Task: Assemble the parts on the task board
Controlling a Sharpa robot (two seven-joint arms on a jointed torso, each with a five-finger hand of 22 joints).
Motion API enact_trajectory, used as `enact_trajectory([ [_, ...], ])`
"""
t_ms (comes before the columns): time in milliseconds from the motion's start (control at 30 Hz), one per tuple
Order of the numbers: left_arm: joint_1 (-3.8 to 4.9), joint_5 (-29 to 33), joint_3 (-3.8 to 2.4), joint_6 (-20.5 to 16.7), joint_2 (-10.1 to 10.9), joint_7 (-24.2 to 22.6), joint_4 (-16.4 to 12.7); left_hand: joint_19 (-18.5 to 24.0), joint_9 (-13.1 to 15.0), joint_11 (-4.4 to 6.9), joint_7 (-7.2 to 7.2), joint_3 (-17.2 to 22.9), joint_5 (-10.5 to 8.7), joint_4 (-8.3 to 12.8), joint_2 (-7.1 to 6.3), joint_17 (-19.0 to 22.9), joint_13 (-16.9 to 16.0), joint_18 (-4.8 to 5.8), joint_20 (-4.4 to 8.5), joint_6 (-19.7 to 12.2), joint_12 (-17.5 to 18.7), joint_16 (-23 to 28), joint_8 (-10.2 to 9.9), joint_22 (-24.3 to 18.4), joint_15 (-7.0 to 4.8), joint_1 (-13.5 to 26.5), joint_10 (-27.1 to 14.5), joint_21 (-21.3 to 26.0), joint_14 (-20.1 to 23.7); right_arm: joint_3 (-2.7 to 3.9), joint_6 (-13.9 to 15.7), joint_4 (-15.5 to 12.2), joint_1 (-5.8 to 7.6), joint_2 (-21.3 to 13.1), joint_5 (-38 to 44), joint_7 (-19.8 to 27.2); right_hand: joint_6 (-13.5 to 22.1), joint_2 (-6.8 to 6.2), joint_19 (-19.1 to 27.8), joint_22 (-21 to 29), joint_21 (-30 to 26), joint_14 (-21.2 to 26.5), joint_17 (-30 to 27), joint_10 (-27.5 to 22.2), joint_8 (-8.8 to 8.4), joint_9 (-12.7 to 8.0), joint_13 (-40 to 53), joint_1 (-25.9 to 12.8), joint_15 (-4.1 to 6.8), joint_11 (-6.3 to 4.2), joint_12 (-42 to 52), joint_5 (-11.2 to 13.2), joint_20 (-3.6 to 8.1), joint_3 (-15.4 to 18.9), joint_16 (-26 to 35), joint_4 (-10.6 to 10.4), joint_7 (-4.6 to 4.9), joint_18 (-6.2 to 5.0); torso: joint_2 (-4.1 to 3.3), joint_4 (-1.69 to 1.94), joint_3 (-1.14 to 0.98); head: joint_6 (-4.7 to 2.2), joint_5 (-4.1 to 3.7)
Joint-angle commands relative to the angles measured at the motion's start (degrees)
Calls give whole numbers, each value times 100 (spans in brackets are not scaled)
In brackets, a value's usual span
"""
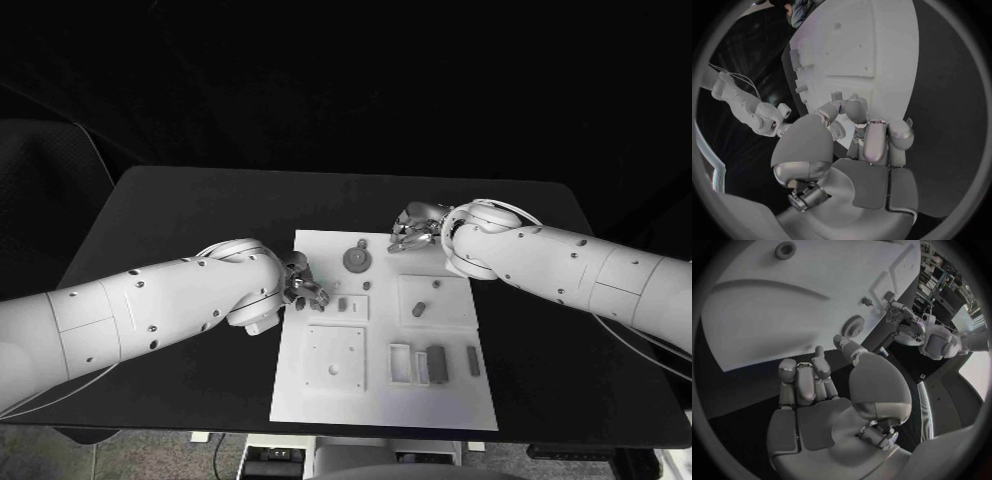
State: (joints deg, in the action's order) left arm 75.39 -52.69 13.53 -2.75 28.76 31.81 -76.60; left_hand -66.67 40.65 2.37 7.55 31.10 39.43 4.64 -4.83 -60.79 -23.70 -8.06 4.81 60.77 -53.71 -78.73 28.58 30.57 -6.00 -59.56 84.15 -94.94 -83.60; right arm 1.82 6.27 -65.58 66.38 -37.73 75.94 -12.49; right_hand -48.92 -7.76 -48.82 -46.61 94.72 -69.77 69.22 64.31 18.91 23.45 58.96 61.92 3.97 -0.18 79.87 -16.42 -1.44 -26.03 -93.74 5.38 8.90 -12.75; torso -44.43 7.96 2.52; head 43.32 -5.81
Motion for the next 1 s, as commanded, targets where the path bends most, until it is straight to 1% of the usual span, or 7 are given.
enact_trajectory([
  [33, -13, -57, 7, 187, 3, 61, -19, -32, 31, 40, -411, 250, -14, 250, 76, -10, -9, -513, 9, 1529, -33, -30, 22, 5, -121, -6, 199, -226, -226, 1, -39, -7, -2, -3, 22, 38, -7, 6, 12, 6, 87, 0, -2, 33, -3, -6, -8, -66, 30, -10, 35, -17, 12, -33, -17, 1, 53, -110, 0, 0, 3, 3, -1],
  [167, -15, -82, 7, 162, -3, 57, -21, -34, 32, 41, -412, 250, -15, 250, 77, -12, -10, -514, 10, 1531, -36, -34, 24, 6, -121, -5, 201, -228, -228, 1, -38, -9, -2, 0, 22, 38, -7, 6, 12, 7, 88, -4, 2, 33, -3, -7, -8, -66, 30, -10, 35, -16, 12, -33, -19, 1, 53, -110, -1, 2, 3, 10, -1],
  [533, -16, -212, 7, -44, -41, 17, 21, -40, 35, 44, -414, 246, -21, 248, 76, -19, -16, -517, 10, 1536, -43, -44, 31, 9, -122, 1, 206, -237, -233, 1, -33, -10, -2, -3, 22, 36, -7, 6, 12, 7, 88, -1, -2, 33, -3, -7, -8, -66, 30, -11, 35, -16, 12, -33, -18, 1, 53, -110, -2, -1, 0, -6, -4],
  [800, -17, -220, 7, -69, -80, 25, 52, -55, 43, 52, -421, 243, -31, 245, 79, -32, -26, -523, 11, 1553, -60, -64, 49, 14, -125, 10, 223, -253, -248, 1, -41, -26, -2, -3, 22, 35, -7, 6, 12, 7, 88, -8, 4, 33, -3, -7, -9, -67, 30, -11, 36, -16, 12, -33, -21, 1, 53, -110, 0, -2, -5, -5, -7],
  [1000, -42, -321, 7, -96, -116, 19, 84, -62, 47, 56, -425, 243, -34, 245, 83, -38, -31, -527, 11, 1561, -67, -72, 57, 17, -126, 11, 231, -260, -255, 1, -36, -32, -2, -5, 22, 32, -7, 5, 12, 7, 88, -3, -1, 33, -3, -7, -9, -67, 30, -11, 36, -16, 12, -33, -19, 2, 53, -110, -2, -4, -3, -5, -12],
])
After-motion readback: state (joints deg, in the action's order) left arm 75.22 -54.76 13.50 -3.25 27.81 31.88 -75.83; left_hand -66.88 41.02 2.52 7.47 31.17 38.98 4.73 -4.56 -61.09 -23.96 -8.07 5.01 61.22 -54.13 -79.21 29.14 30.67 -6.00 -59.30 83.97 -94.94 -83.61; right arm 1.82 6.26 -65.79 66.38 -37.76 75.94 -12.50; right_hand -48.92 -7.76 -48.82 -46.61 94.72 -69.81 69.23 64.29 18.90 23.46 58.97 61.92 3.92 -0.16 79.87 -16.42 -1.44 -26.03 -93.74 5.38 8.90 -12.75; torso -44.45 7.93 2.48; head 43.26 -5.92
